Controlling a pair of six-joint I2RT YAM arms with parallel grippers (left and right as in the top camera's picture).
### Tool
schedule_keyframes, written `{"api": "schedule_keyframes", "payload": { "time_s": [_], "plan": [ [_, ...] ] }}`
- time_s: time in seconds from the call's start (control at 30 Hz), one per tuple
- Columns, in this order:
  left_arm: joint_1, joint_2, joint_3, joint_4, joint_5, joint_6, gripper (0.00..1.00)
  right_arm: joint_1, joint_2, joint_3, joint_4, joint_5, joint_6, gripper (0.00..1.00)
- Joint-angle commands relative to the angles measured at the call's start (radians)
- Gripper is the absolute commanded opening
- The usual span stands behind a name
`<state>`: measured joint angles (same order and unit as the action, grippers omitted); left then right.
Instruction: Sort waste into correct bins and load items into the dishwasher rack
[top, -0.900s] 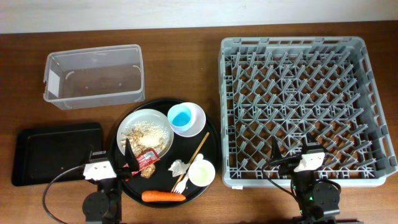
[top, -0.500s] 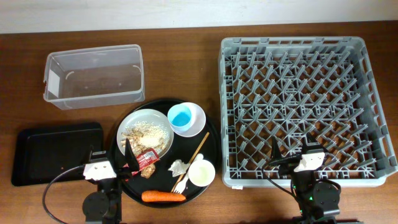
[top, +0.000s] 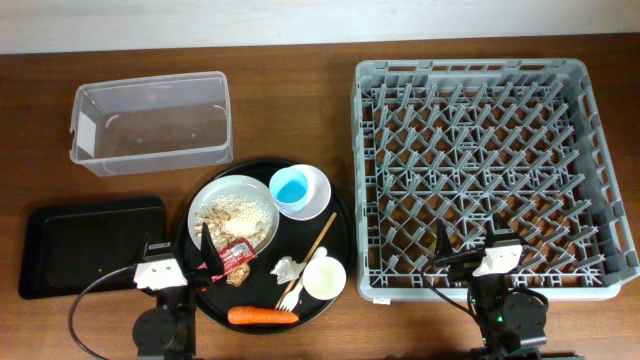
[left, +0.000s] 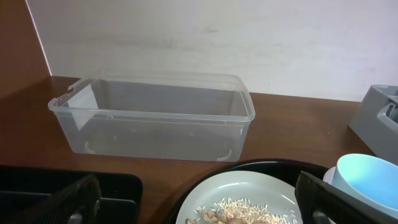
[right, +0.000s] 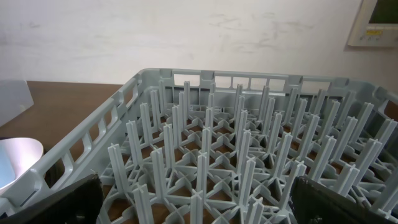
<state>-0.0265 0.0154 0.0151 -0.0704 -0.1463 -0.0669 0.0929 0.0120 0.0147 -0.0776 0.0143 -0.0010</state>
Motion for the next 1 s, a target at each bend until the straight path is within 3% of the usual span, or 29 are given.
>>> {"api": "schedule_keyframes", "payload": {
  "time_s": [0.0, 0.97],
  "plan": [
    [0.003, -0.009, -0.006, 0.002, 0.010, 0.019, 0.99, -0.006, -0.006, -0.009, -0.002, -0.002, -0.003, 0.99],
    [0.003, -0.008, -0.005, 0.002, 0.011, 0.007, 0.99, -0.005, 0.009, 0.006, -0.034, -0.010, 0.017, 0.99]
  ]
}}
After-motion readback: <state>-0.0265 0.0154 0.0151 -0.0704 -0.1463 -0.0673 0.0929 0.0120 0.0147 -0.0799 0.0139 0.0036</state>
